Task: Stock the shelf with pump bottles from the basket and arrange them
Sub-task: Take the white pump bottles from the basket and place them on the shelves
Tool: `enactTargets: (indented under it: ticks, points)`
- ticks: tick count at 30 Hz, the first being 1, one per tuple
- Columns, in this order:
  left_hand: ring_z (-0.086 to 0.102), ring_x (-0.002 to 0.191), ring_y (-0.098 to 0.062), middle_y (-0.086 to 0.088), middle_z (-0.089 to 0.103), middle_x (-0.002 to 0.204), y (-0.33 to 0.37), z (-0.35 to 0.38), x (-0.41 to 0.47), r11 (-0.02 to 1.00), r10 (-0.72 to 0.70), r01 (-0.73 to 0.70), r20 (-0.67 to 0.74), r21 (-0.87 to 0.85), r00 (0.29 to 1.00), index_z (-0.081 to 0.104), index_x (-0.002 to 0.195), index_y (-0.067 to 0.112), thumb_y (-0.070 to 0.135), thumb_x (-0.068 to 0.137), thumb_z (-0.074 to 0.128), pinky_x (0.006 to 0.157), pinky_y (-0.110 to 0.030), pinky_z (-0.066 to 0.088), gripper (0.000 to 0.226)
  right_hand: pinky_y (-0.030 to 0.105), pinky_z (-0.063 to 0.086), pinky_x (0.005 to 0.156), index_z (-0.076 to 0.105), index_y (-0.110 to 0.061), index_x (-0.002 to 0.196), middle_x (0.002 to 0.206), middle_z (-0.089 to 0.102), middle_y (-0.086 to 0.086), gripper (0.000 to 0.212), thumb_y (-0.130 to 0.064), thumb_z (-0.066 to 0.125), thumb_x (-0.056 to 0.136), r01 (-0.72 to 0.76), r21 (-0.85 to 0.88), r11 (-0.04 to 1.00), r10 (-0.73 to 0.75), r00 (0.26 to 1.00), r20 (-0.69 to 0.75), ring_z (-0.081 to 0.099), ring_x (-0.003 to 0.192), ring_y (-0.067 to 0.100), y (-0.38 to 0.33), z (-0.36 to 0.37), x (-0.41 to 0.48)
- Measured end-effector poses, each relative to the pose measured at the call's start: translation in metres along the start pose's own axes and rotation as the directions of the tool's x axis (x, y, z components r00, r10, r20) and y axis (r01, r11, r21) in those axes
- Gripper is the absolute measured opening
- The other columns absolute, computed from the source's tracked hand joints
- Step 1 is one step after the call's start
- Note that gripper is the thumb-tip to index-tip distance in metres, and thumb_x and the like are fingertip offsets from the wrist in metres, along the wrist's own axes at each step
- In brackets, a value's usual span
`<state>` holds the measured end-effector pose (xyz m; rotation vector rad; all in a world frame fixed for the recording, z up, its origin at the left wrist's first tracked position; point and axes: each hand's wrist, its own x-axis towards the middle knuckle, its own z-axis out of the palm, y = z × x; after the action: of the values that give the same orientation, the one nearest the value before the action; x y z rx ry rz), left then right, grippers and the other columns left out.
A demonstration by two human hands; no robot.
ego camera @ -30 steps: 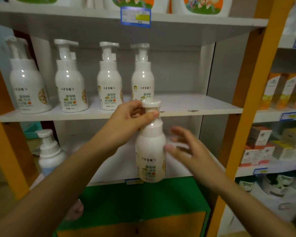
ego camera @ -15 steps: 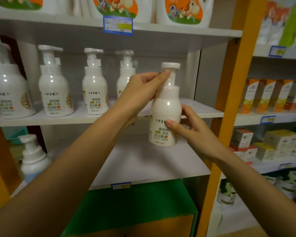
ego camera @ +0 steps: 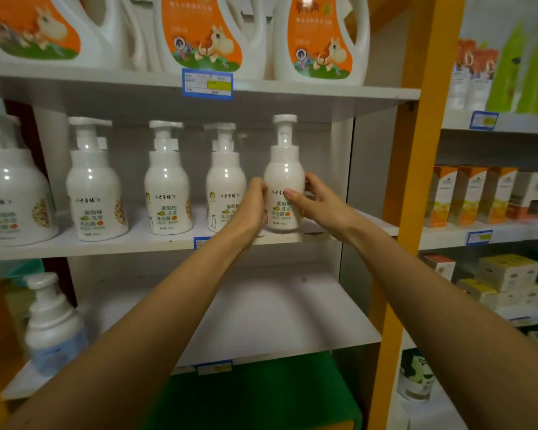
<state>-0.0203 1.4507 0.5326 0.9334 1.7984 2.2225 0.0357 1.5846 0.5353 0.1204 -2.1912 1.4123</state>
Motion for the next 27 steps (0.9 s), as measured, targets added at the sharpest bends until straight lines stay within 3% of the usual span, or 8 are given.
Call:
enactTargets:
  ticks: [4,9,12,15,19,21,23,27]
  points:
    - [0.055,0.089,-0.025,-0.012,0.058,0.086,-0.005,0.000,0.007,0.999,-0.039,0.038,-0.032,-0.025,0.999,0.043,0.065,0.018,0.024,0.087,0.031,0.092,-0.044,0.046,0.026,0.042,0.043,0.103,0.024,-0.022,0.140,0.140,0.042,0.004,0.061,-0.030,0.055,0.089,-0.028,-0.032,0.999,0.029,0.999,0.031,0.047,0.121,0.018,0.008,0.005,0.007]
    - [0.065,0.054,-0.007,0.006,0.064,0.044,-0.008,0.000,0.014,0.998,-0.028,0.027,-0.007,-0.050,1.000,0.052,0.057,0.019,0.021,0.087,0.030,0.060,-0.024,0.052,0.037,0.044,0.043,0.104,0.021,-0.023,0.142,0.138,0.045,0.007,0.059,-0.028,0.051,0.092,-0.056,-0.055,0.997,0.061,0.995,0.082,0.050,0.121,0.022,0.009,0.005,0.018]
    - [0.062,0.063,-0.014,0.005,0.063,0.043,-0.012,0.001,0.016,0.999,-0.048,0.049,0.033,-0.008,0.998,0.059,0.038,0.019,0.023,0.086,0.030,0.078,-0.036,0.050,0.056,0.047,0.041,0.105,0.020,-0.019,0.144,0.136,0.049,0.012,0.056,-0.024,0.046,0.094,-0.083,-0.009,0.997,0.083,0.989,0.123,0.052,0.121,0.026,0.012,0.002,0.023]
    - [0.061,0.084,-0.029,-0.006,0.066,0.068,-0.011,0.004,0.013,0.995,-0.042,0.039,0.038,0.091,0.998,0.058,0.055,0.020,0.030,0.083,0.031,0.100,-0.048,0.044,0.040,0.042,0.043,0.104,0.019,-0.018,0.144,0.136,0.049,0.012,0.054,-0.020,0.043,0.096,-0.084,0.003,0.996,0.082,0.985,0.154,0.051,0.122,0.026,0.011,0.001,0.024]
    - [0.058,0.076,-0.020,-0.003,0.061,0.071,-0.006,0.004,0.007,0.983,-0.053,0.041,0.064,0.177,0.997,0.052,0.071,0.017,0.027,0.090,0.028,0.093,-0.044,0.048,0.032,0.032,0.042,0.098,0.022,-0.016,0.143,0.137,0.048,0.010,0.052,-0.026,0.043,0.096,-0.071,-0.111,0.991,0.084,0.990,0.118,0.049,0.123,0.023,0.007,0.005,0.015]
    - [0.056,0.077,-0.015,0.001,0.060,0.081,0.001,0.003,-0.004,0.925,0.042,-0.073,0.088,0.372,0.995,0.055,0.091,0.013,0.025,0.091,0.031,0.074,-0.032,0.048,0.027,0.036,0.039,0.103,0.029,-0.014,0.140,0.141,0.043,0.010,0.051,-0.030,0.045,0.095,-0.007,-0.286,0.958,-0.015,0.997,-0.076,0.044,0.127,0.022,0.006,0.011,0.005]
    - [0.054,0.086,-0.009,0.006,0.059,0.098,0.004,-0.001,-0.019,0.809,0.286,-0.281,0.073,0.517,0.955,0.052,0.115,0.013,0.017,0.091,0.039,0.074,-0.024,0.046,0.028,0.039,0.043,0.102,0.042,-0.015,0.131,0.132,0.048,0.004,0.041,-0.029,0.048,0.093,0.078,-0.419,0.905,-0.217,0.930,-0.296,0.048,0.119,0.015,0.007,0.021,-0.013]
    - [0.058,0.088,-0.004,0.001,0.065,0.103,-0.002,-0.017,-0.065,0.735,0.490,-0.442,0.047,0.515,0.870,0.061,0.106,0.011,0.006,0.087,0.049,0.070,-0.004,0.046,0.023,0.036,0.056,0.080,0.063,-0.018,0.102,0.096,0.066,-0.003,0.016,-0.024,0.053,0.090,0.222,-0.362,0.905,-0.347,0.879,-0.328,0.063,0.087,0.009,0.010,0.046,-0.057]
